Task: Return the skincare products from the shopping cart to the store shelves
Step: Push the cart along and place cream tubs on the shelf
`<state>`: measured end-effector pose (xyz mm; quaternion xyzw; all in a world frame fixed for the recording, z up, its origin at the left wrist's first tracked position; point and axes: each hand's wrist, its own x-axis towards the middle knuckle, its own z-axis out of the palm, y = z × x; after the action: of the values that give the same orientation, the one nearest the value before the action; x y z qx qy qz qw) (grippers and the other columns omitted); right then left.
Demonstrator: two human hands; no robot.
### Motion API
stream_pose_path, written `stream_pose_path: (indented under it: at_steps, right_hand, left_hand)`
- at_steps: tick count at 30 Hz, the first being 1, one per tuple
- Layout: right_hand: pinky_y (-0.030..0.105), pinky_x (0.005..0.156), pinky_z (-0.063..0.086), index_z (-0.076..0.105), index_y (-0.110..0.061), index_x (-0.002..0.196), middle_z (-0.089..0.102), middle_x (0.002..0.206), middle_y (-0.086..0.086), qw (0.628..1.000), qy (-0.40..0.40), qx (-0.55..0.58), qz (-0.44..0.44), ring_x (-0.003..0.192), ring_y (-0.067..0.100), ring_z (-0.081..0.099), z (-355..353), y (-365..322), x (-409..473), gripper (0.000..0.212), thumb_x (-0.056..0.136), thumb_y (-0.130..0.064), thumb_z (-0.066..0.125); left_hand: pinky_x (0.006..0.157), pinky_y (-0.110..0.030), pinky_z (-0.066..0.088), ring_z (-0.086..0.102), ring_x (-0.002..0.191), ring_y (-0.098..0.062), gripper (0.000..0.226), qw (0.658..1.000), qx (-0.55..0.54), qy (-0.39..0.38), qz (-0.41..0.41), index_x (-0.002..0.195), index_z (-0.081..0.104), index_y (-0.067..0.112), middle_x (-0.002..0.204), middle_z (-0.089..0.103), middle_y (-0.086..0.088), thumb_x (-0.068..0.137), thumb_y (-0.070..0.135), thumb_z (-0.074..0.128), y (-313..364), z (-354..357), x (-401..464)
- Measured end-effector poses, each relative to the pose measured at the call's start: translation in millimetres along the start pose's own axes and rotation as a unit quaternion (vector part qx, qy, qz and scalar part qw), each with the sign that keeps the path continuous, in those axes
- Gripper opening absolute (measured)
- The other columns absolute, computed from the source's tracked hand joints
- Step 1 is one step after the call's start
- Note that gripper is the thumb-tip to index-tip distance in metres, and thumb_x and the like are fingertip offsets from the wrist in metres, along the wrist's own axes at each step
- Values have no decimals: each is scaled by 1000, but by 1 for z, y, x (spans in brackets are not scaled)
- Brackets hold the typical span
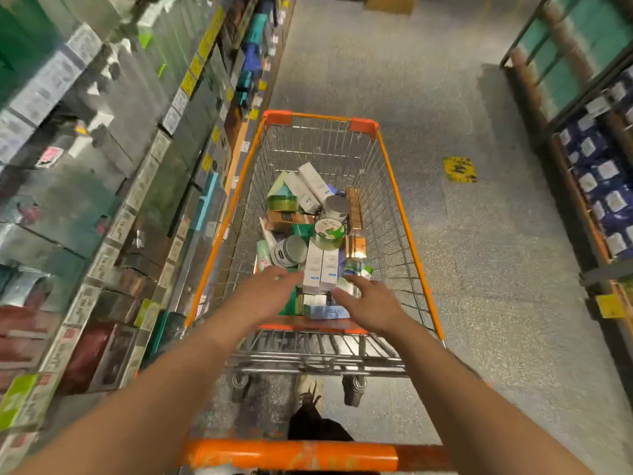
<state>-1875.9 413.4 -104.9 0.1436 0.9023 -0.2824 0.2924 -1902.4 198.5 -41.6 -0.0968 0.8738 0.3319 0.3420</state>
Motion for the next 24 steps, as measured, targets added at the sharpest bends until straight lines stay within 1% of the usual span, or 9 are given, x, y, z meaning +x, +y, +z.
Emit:
stream_pose_path:
  at_steps: [3,6,9,11,13,17,19,21,24]
  right_hand:
    - [47,115,38,46,-32,152,54,150,12,998,17,54,-6,140,33,46,5,1,43,105,65,-89,37]
    - [51,114,41,44,-30,152,54,151,11,992,27,123,15,140,33,47,19,4,88,108,62,-88,46]
    - [46,116,38,40,-24,155,51,150,15,989,45,138,26,141,36,42,32,1,125,93,80,-75,60]
    - [43,113,35,46,-20,151,53,145,20,989,70,129,22,139,37,40,39,0,148,76,90,-61,65]
    - [43,109,37,53,-18,143,56,137,22,989,90,116,24,134,39,43,43,-1,172,67,91,-56,67]
    - [44,112,37,53,-16,140,48,139,24,986,119,110,29,135,42,39,52,0,218,68,86,-53,72]
    - [45,116,35,47,-17,146,41,145,26,984,133,116,22,139,43,34,55,0,240,76,85,-52,75]
    - [45,121,29,36,-19,156,29,155,27,985,138,105,9,146,43,24,60,1,260,88,85,-52,75]
    - [41,124,19,25,-14,162,16,163,29,987,150,54,-14,151,43,17,68,1,287,102,84,-55,76]
  left_hand:
    - [90,-30,36,51,118,-17,52,1000,-27,-12,-5,143,53,28,150,52,1,103,59,39,7,2,27]
    - [102,-33,38,48,135,-22,51,999,-38,-14,-31,147,50,26,153,48,2,106,53,37,13,7,55]
    - [108,-39,40,50,132,-25,49,992,-107,5,-66,142,55,27,146,56,1,104,56,43,13,11,78]
    - [103,-39,43,52,132,-29,50,988,-142,0,-62,140,58,20,144,58,-6,104,52,45,10,14,92]
    - [96,-38,45,57,129,-32,51,981,-175,9,-81,134,61,13,138,62,-11,104,51,47,6,16,106]
    - [105,-49,48,60,125,-34,58,974,-185,5,-129,129,64,11,133,65,-13,102,59,46,-5,25,138]
    - [109,-51,46,62,120,-33,62,973,-185,5,-139,127,65,13,126,68,-9,97,63,45,-12,30,151]
    - [109,-53,46,63,103,-27,63,967,-204,8,-152,129,65,19,110,71,-1,91,64,43,-16,34,161]
    - [98,-44,48,61,91,-22,62,946,-265,17,-185,119,68,25,98,71,3,79,66,46,-18,37,172]
